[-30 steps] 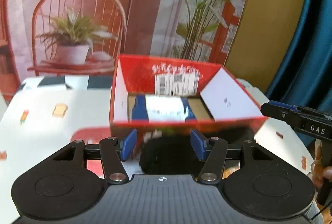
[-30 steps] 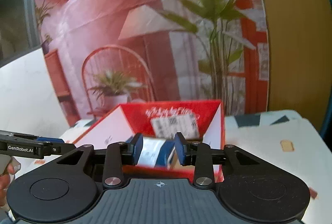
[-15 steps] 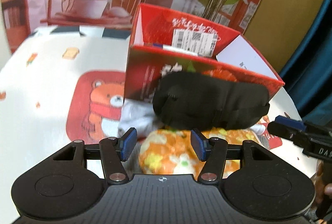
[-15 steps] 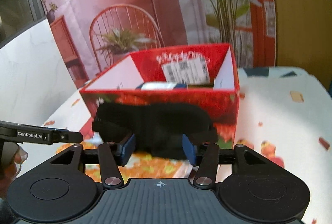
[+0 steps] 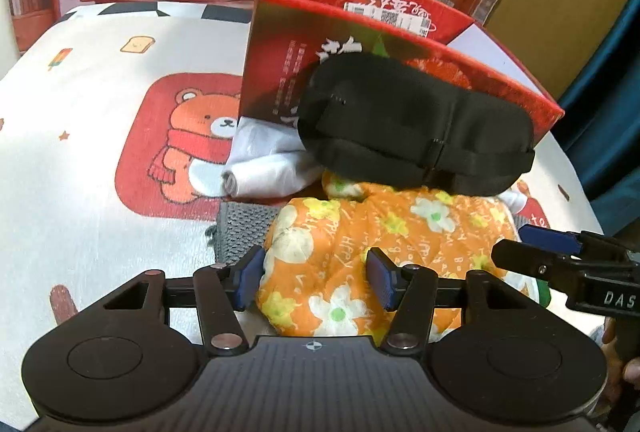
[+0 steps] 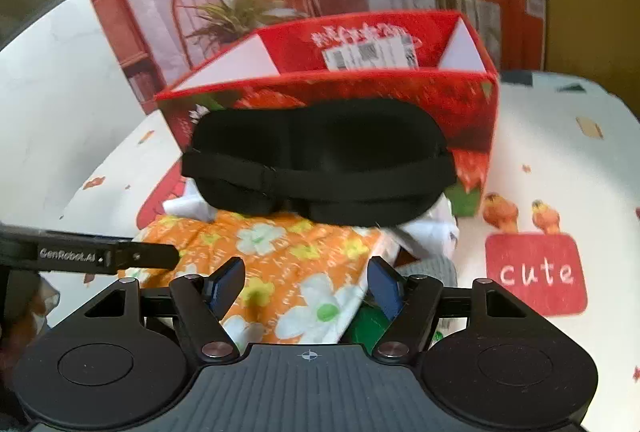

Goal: Organize soft objects
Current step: 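Move both grippers to the orange floral pillow in the pile, then close both grippers on the tagged end of the orange floral pillow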

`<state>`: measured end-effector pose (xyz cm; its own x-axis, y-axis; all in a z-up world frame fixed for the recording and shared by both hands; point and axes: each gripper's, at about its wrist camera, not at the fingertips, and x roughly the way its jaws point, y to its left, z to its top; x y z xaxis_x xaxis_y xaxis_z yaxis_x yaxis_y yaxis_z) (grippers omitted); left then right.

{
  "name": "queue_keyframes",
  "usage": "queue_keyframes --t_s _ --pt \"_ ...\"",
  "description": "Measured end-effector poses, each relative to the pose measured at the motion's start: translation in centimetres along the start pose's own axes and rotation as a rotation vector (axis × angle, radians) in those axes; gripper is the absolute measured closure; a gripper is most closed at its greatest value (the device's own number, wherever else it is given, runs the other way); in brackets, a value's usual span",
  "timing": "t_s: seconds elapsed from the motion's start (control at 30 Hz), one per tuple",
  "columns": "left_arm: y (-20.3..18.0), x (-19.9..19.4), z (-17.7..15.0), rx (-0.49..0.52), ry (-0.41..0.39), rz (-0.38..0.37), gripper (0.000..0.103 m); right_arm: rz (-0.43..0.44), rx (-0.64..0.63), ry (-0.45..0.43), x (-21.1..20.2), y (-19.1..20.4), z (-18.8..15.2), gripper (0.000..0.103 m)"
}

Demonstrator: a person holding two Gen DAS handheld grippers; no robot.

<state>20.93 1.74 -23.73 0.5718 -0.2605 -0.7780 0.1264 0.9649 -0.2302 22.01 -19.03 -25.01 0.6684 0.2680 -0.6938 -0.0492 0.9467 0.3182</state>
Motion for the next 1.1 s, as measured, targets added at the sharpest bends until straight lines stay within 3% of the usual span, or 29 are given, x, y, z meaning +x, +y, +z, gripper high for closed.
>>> queue_keyframes --t_s 0.83,1.1 --pt "0.9 2.1 -1.2 -0.008 -0.007 -0.019 0.045 -0.027 -0.001 0.033 2.4 -0.5 -1.2 0.037" --pt "0.8 2.1 -1.2 -0.011 -0.008 -0.018 0.045 0.002 -0.009 0.004 1.7 -0.2 -1.0 0.045"
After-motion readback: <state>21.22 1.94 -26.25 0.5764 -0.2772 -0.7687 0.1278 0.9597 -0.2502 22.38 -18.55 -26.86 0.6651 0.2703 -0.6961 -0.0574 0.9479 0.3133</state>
